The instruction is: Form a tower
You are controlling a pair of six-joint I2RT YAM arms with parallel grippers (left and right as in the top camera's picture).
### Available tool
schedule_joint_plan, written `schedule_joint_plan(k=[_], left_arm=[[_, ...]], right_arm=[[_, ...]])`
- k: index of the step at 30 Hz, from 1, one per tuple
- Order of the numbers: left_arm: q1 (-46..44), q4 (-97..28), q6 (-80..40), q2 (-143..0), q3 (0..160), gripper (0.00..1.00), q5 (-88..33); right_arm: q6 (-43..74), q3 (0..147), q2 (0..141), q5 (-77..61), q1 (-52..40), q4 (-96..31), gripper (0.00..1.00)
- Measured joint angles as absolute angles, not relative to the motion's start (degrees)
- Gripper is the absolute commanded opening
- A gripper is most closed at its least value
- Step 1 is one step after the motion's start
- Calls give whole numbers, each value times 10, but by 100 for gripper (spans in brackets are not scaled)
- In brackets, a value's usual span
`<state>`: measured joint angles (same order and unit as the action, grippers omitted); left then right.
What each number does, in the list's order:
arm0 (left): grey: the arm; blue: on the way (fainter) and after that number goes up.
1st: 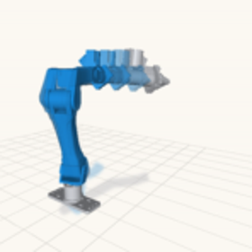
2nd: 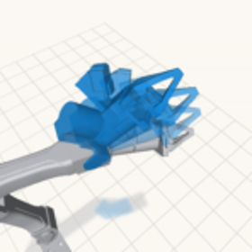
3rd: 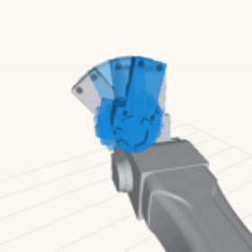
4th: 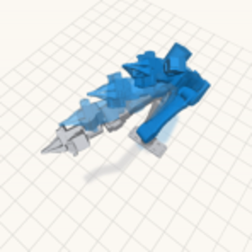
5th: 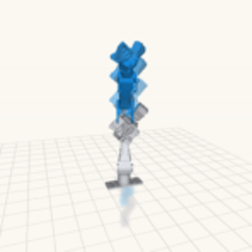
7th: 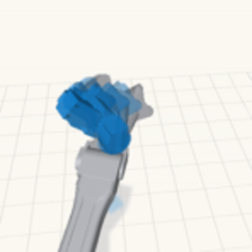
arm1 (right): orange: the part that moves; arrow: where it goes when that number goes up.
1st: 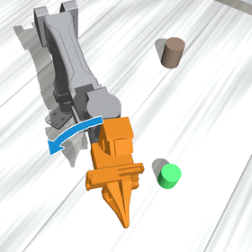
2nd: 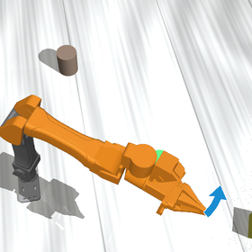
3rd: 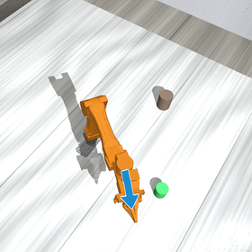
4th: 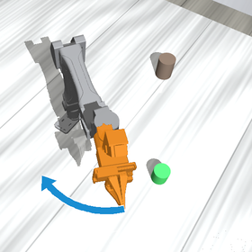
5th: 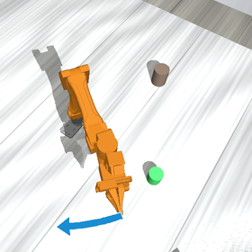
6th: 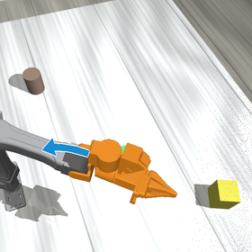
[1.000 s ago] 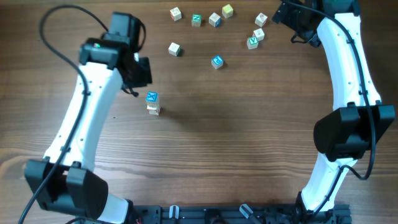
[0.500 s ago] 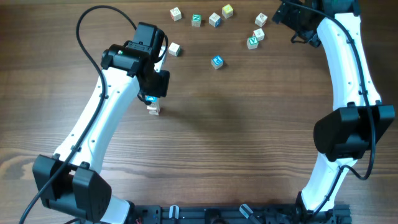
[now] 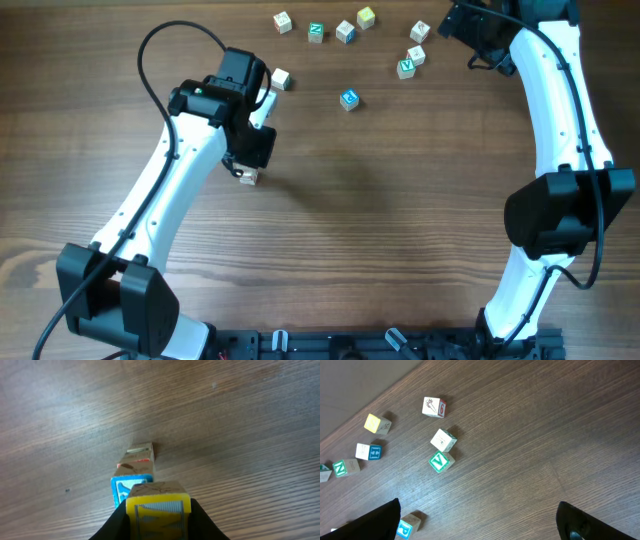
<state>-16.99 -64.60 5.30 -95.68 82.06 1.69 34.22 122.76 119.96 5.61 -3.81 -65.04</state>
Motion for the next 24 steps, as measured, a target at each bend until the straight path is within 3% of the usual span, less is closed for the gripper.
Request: schedule_joint_plan(k=[10,24], left_arm=[[-101,-642,91,-957,821,26,-24],[-98,-660,105,-944,820,25,-62]], right_arm=[[342,1228,1200,56,-38,-650,100],[342,1228,1200,56,-38,-651,100]])
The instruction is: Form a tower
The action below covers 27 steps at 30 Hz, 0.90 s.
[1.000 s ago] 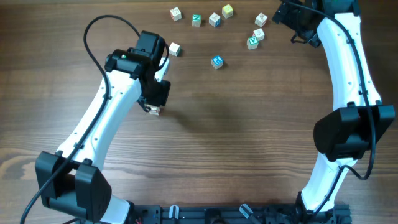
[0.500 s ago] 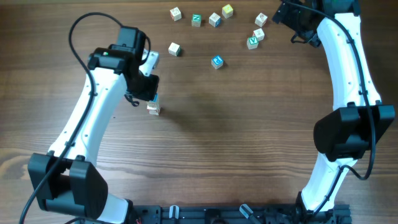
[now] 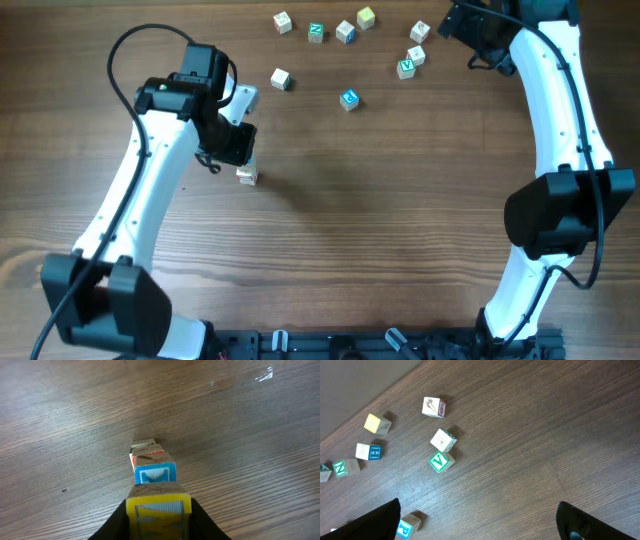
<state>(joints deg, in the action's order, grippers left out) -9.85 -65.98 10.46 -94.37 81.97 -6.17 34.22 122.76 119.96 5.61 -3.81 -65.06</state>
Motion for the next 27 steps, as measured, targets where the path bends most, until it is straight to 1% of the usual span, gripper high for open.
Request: schedule_joint_plan(k=[4,7,9,12,13,19,27], left_arm=[[-98,-651,105,-901,809,25,-68],[-98,-604,105,-841,757,33,-72],[-98,-561,105,-804,708,35,-74],[-98,-536,105,-788,683,42,-74],[-98,-525,105,-788,681,43,-74],[-98,-486,107,-802,680,40,-73],[-98,-469,103,-828,679,41,-62]], right_arm=[[342,1228,1200,56,-38,-651,100],[342,1228,1200,56,-38,-650,100],[342,1228,1200,56,-38,-650,100],[342,1228,1200,56,-38,-650,99],[342,1228,1200,56,-38,-651,100],[342,1228,1200,56,-38,-651,100],[342,1228,1200,56,-38,-650,100]])
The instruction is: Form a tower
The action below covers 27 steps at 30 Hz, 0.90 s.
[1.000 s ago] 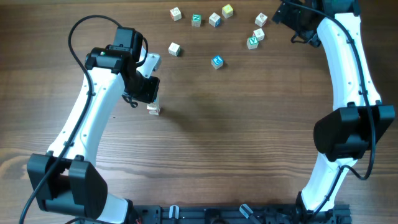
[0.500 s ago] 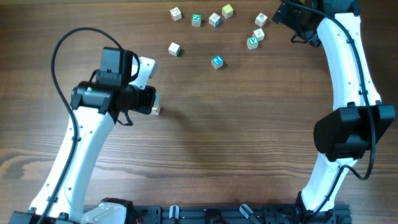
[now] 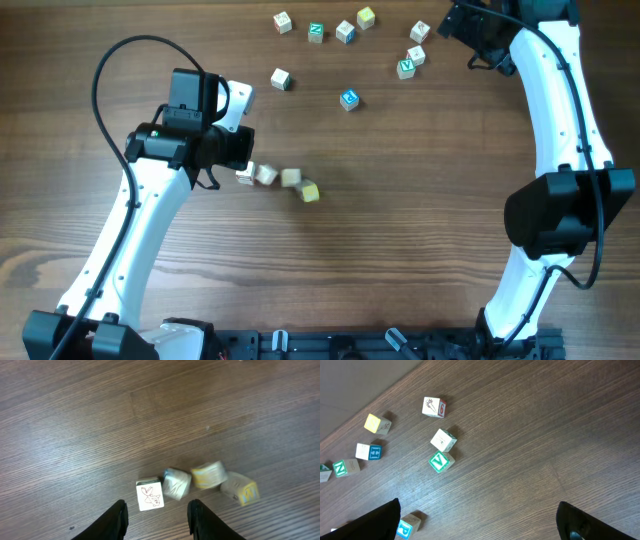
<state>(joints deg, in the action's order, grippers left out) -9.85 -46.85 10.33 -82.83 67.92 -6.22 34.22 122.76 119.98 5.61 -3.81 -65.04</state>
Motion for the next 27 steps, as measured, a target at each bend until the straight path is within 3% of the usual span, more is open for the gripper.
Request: schedule_joint_plan(k=[14,27], left_arm=[[-119,-449,60,-828,679,38,-72],[-127,-462,-76,-827,679,47,-59]], right_arm=[[342,1228,1200,56,-38,-650,100],[342,1228,1200,56,-38,-651,100]])
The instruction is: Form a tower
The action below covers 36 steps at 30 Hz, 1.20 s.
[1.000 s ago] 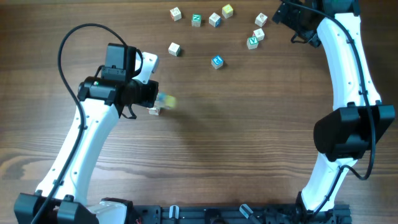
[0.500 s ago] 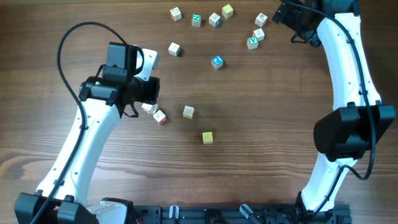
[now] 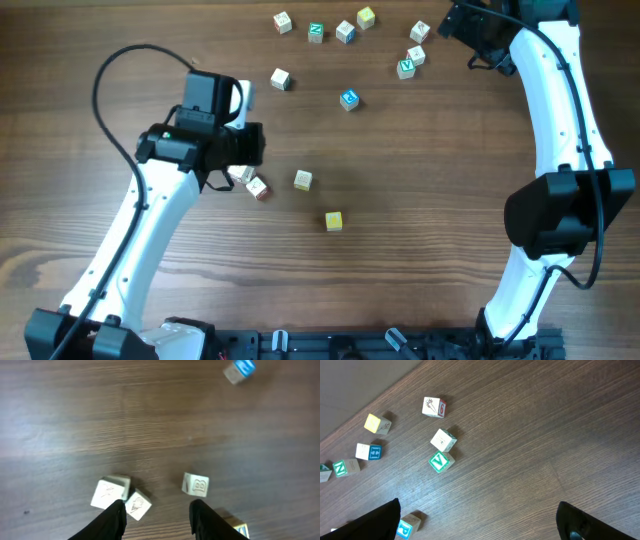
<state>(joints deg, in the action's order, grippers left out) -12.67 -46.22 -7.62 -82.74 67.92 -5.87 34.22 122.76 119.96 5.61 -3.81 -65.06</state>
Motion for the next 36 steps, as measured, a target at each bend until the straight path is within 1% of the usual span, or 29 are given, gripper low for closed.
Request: schedule_joint_plan(k=[3,6,7,9,11,14,16,18,19,20,22,24,26,29,31,32,34,36], left_arm=[[-98,-468,-115,-817,679,56,-30],[-68,-471,-149,-799,679,61,-2],[-55,-471,-157,-794,679,61,4],[-23,-471,-176,-788,679,58,12],[14,-474,-197,-788,679,57,16],[89,-493,-220,-788,679,56,16],[141,-508,-222,-788,679,57,1],[190,-515,-213,-788,676,61,-23],[206,-515,-210,-787,672,72,-31],[225,-512,-204,-787,663,100,-42],[255,-493,-197,-787,633,100,-56],[273,-470,-194,-787,598,100,-66],[277,-457,-192,-787,576,100,-71],[275,-444,-185,-787,562,100,-77],[274,-441,-182,-787,562,100,-80],[274,-438,-181,-787,562,100,-81],[274,-436,-179,-787,562,100,-81],[274,-436,-179,-787,562,100,-81]], right_arm=[[342,1228,1200,56,-38,-642,100],[345,1228,1200,54,-38,-633,100],[348,1228,1200,50,-38,-631,100],[351,1228,1200,45,-38,-627,100],[352,1228,1200,45,-38,-622,100],[353,1228,1200,45,-38,-620,100],[353,1228,1200,45,-38,-615,100],[353,1228,1200,42,-38,-624,100],[353,1228,1200,38,-38,-632,100],[352,1228,1200,24,-38,-643,100],[319,1228,1200,-30,-40,-652,100],[246,1228,1200,-100,-54,-665,100],[192,1228,1200,-132,-79,-686,100],[97,1228,1200,-166,-171,-713,100],[65,1221,1202,-170,-219,-707,100],[48,1209,1204,-171,-250,-700,100],[22,1139,1218,-169,-314,-668,100],[16,1104,1224,-167,-331,-656,99]])
